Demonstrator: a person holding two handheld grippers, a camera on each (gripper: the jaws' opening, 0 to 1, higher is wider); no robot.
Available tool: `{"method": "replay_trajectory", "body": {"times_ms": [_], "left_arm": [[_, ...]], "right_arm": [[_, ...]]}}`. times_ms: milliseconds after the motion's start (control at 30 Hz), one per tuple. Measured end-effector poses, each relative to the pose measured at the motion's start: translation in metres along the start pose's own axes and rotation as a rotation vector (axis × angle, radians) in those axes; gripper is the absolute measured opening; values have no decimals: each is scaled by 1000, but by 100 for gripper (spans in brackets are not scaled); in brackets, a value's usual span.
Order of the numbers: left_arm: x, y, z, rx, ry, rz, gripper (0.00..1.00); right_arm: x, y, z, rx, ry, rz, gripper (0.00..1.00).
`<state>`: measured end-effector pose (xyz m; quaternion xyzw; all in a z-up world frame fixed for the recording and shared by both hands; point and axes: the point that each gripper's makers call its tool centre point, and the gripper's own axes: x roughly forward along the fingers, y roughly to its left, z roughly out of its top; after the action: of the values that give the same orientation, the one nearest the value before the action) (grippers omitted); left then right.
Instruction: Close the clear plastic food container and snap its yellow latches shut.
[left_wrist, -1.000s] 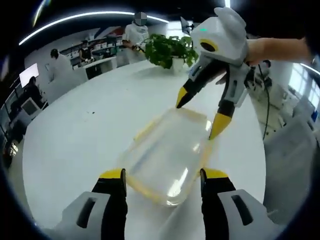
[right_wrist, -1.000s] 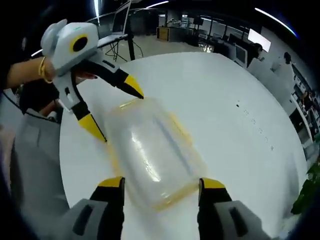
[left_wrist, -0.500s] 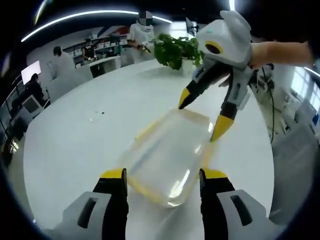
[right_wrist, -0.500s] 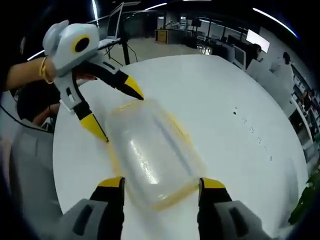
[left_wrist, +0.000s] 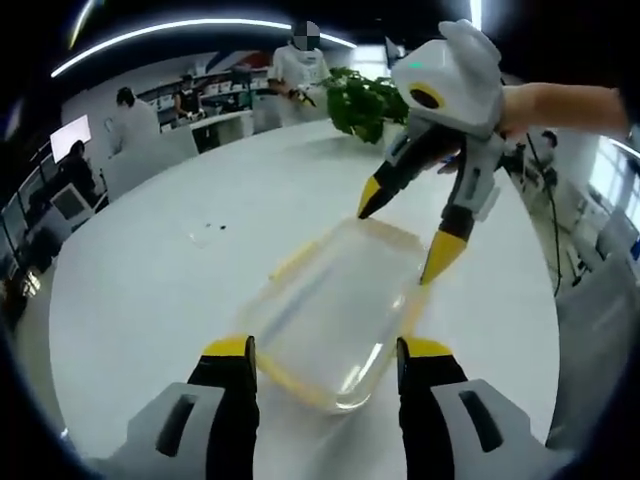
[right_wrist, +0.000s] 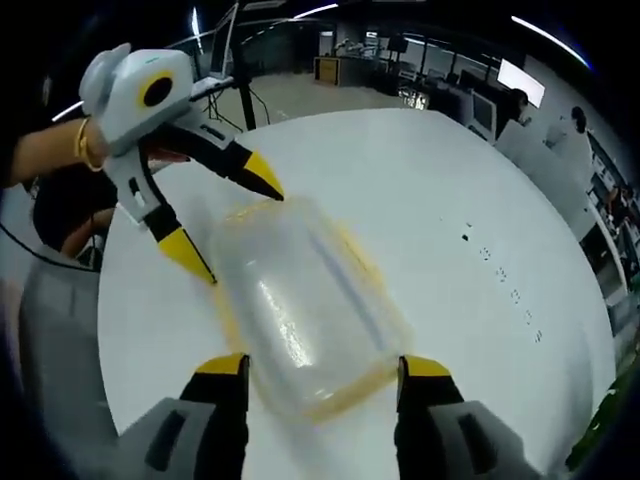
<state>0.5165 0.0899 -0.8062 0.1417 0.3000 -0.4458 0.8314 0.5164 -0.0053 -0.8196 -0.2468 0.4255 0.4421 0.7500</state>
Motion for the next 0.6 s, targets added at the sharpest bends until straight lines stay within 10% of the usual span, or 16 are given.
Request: {"method": "replay_trajectory", "body": {"times_ms": [600], "left_arm": [[0,2,2,6,-10,-10,55]], "right_arm": [[0,0,1,11,-34,-10,58]]}}
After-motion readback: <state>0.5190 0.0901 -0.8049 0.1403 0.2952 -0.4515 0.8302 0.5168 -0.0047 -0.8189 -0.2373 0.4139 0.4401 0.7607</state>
